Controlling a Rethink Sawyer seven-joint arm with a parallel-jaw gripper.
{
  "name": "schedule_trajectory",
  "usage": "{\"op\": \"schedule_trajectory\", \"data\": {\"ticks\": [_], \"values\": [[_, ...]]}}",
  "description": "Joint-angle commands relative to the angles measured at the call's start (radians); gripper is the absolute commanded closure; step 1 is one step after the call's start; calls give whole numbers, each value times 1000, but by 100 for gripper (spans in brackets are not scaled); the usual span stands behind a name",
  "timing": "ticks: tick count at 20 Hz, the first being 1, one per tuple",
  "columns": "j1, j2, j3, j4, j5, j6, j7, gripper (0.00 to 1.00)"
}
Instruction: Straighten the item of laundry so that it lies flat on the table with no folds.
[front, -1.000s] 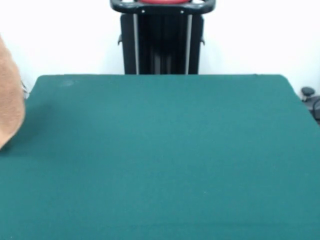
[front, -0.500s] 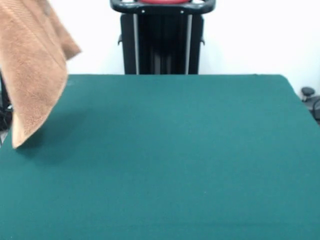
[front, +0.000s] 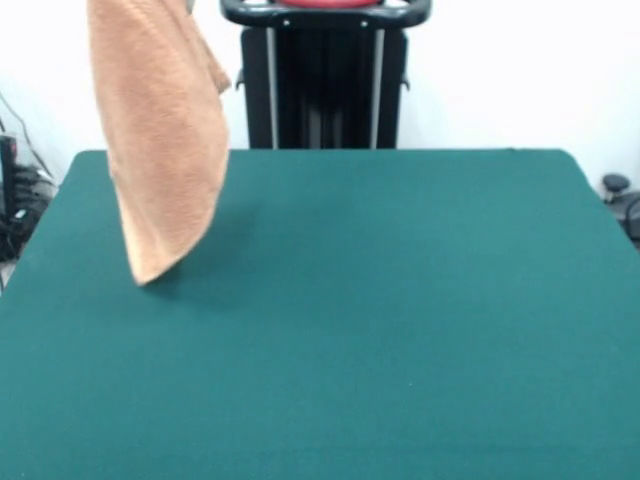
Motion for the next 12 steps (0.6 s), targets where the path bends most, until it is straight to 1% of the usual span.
{"op": "schedule_trajectory", "data": {"ticks": [1, 4, 9, 12], "values": [[106, 34, -74, 174, -11, 17, 99, 100], [145, 74, -97, 196, -23, -42, 169, 100], [202, 198, -140, 212, -72, -181, 291, 100], [245, 238, -180, 221, -87, -239, 352, 100]]}}
